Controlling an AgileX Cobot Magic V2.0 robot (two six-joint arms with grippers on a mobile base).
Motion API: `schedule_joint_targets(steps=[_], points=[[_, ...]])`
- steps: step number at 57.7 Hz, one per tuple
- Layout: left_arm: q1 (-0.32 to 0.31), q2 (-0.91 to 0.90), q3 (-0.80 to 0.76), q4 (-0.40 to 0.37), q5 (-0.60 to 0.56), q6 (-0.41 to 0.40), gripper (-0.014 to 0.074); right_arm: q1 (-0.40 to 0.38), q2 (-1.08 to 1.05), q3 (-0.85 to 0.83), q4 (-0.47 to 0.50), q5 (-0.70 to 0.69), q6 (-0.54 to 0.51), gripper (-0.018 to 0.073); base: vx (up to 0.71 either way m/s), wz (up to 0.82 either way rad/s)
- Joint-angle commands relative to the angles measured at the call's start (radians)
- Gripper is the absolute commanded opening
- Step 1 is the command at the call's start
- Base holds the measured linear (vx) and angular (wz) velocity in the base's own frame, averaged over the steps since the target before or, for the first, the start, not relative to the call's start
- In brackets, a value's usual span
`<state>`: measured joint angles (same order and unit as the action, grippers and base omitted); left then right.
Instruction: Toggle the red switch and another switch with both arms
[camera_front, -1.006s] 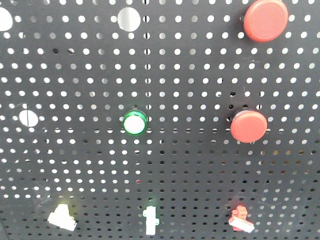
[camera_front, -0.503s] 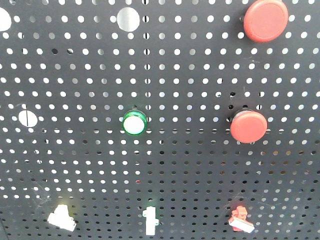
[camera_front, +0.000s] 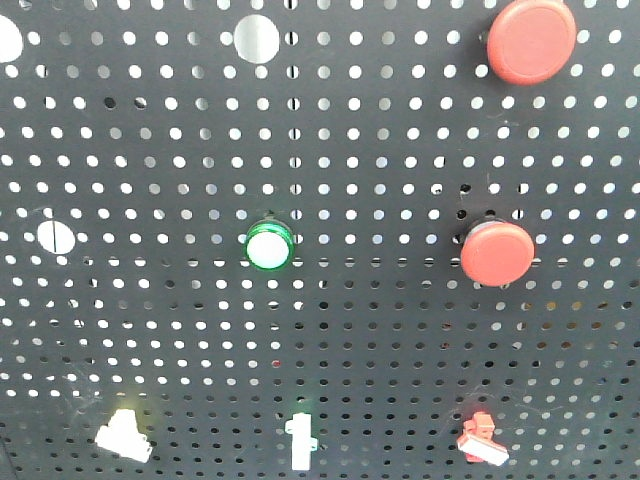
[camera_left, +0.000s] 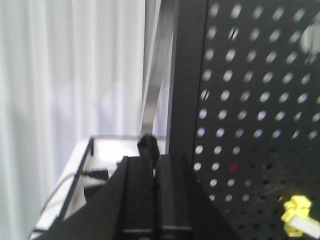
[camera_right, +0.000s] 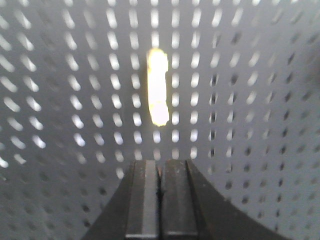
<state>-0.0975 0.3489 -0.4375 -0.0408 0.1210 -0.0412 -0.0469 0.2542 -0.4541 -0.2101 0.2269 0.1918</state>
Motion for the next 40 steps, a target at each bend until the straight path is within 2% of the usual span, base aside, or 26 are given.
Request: schedule_joint_targets(steps=[1,9,16,21,27,40], points=[[-0.006,0.051,-0.038,-0.005,-0.079,-0.01,0.0003,-0.003,0.041,-0.036,-0.006,-0.049,-0.009,-0.0006,0.0,0.0],[-0.057,0.071,-0.054,-0.044,-0.056,0.016,0.0003,-0.003,0.044,-0.036,-0.002,-0.022,-0.009,-0.0006,0.0,0.0],[-0.157,0.098,-0.064,-0.086,-0.072,0.055,0.0003,-0.003,0.044,-0.036,0.0,-0.022,-0.009,-0.0006,0.0,0.0],[-0.229,0.133,-0.064,-0.086,-0.09,0.094,0.0003,-0.003,0.044,-0.036,0.0,-0.022,-0.009,-0.0006,0.0,0.0],[-0.289,0.18,-0.064,-0.082,-0.121,0.095,0.0003,-0.003,0.044,-0.036,0.0,-0.022,-0.009,-0.0006,0.0,0.0],[-0.35,0.276,-0.065,-0.077,-0.201,0.094,0.0003,-0.003,0.044,-0.036,-0.002,-0.022,-0.009,-0.0006,0.0,0.0]])
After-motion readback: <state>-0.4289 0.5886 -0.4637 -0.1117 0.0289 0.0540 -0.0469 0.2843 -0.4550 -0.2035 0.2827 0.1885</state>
